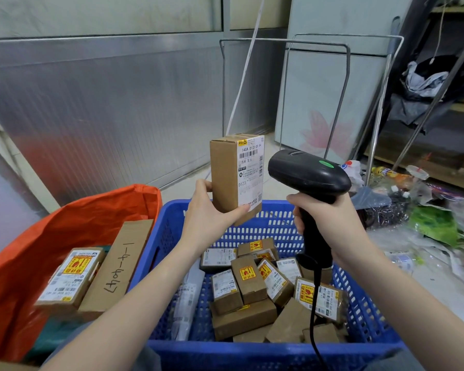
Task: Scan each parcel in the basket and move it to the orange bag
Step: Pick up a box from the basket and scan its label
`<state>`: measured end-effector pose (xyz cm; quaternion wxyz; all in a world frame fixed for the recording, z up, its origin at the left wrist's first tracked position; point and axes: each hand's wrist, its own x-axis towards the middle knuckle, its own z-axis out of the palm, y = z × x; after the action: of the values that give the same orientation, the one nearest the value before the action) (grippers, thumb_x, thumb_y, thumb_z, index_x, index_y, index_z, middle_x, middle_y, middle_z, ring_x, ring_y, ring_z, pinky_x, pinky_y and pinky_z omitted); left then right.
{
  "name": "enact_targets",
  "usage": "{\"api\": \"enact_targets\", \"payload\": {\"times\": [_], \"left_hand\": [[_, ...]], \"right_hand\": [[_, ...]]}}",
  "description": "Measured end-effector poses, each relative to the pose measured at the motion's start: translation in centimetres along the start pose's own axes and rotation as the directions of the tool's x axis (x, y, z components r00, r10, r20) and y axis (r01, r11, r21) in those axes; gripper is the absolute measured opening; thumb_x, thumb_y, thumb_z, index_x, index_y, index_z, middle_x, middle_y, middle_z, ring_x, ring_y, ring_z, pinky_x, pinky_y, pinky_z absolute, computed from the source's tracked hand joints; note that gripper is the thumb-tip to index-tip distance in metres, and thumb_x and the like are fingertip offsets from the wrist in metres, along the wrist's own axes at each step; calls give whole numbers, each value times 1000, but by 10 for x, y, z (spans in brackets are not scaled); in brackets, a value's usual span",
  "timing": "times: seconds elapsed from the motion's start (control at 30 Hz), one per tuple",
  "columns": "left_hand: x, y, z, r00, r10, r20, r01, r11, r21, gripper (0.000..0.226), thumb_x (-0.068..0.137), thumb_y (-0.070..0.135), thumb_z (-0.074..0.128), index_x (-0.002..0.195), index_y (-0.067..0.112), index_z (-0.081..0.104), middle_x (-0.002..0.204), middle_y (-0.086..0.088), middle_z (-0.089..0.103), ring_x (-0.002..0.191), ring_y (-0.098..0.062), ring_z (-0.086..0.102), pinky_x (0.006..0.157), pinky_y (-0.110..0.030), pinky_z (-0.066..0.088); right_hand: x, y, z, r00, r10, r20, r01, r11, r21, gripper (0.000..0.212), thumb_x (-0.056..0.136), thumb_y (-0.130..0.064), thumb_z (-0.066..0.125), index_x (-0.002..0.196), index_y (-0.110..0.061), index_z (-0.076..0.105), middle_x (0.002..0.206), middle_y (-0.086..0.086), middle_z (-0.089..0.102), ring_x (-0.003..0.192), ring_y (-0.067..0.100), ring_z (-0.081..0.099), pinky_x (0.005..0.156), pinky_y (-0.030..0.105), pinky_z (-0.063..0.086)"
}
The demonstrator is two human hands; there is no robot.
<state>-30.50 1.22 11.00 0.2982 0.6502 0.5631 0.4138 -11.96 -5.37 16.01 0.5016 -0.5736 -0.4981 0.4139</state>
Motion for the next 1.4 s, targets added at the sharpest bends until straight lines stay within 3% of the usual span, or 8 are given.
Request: {"api": "enact_targets", "payload": {"times": [0.1, 0.2, 0.7, 0.9, 1.03, 1.13, 1.27, 1.4], "left_hand": [[0, -1, -1, 1000, 0, -5, 0, 1000, -8, 62, 72, 43, 80, 112, 26, 36, 129, 6, 55, 102, -9, 58, 72, -17, 50], [0, -2, -1, 1000, -10, -7, 10, 1000, -9, 62, 72, 43, 80, 112, 26, 36, 128, 6, 55, 102, -10, 59, 75, -21, 52], [1, -16, -32, 999, -24, -49, 21, 997, -76, 61, 75, 37, 79, 119, 25, 37, 118, 16, 50, 97, -1, 55, 66, -10, 45], [7, -42, -79, 990, -16, -139, 13, 1000, -28, 69, 78, 39, 76, 134, 20, 41, 129, 3, 43, 118, -8, 48, 99, -30, 45], [6, -68, -121, 976, -39, -213, 37, 999, -13, 73, 80, 36, 74, 141, 24, 37, 130, 3, 41, 116, -6, 46, 100, -27, 41], [-3, -96, -155, 955, -123, -271, 111, 992, -59, 81, 78, 37, 77, 143, 26, 30, 135, 2, 47, 118, -15, 51, 99, -37, 47], [-28, -138, -199, 918, -234, -322, 208, 972, -113, 76, 73, 42, 80, 134, 30, 38, 118, 4, 58, 110, -16, 57, 97, -41, 49], [-51, -174, -238, 899, -299, -319, 271, 954, -131, 77, 52, 65, 79, 116, 44, 43, 117, 3, 65, 111, -13, 61, 99, -43, 49]], "right_hand": [[0, 2, 0, 994, -64, -87, 65, 998, 2, 31, 88, -10, 62, 58, -7, 54, 47, 1, 52, 45, 14, 52, 55, 27, 47], [1, 2, -1, 1000, 11, -14, -11, 1000, -6, 28, 90, -10, 58, 64, -3, 51, 44, 0, 51, 42, 11, 50, 58, 29, 44], [10, 4, 34, 999, -4, -33, 4, 1000, -8, 18, 85, -17, 67, 94, -2, 61, 49, 4, 56, 47, 16, 55, 63, 34, 46], [14, -5, 82, 998, -5, 66, 5, 1000, -1, 9, 85, -19, 67, 87, -12, 61, 52, 4, 55, 55, 18, 55, 67, 36, 47], [20, -3, 120, 990, 23, 141, -26, 999, 19, 9, 85, -16, 67, 89, -11, 60, 50, 1, 53, 53, 17, 52, 64, 33, 44], [23, 3, 153, 980, 27, 197, -29, 1000, 8, 10, 85, -16, 66, 88, -8, 61, 49, 3, 52, 53, 19, 51, 62, 34, 43], [20, 13, 200, 956, 64, 286, -61, 998, -22, 9, 84, -14, 67, 82, -9, 60, 48, 4, 53, 51, 19, 51, 57, 30, 43], [12, 25, 246, 916, 86, 392, -61, 995, -75, 20, 84, -11, 67, 68, -8, 56, 49, 7, 50, 42, 14, 47, 48, 20, 41]]}}
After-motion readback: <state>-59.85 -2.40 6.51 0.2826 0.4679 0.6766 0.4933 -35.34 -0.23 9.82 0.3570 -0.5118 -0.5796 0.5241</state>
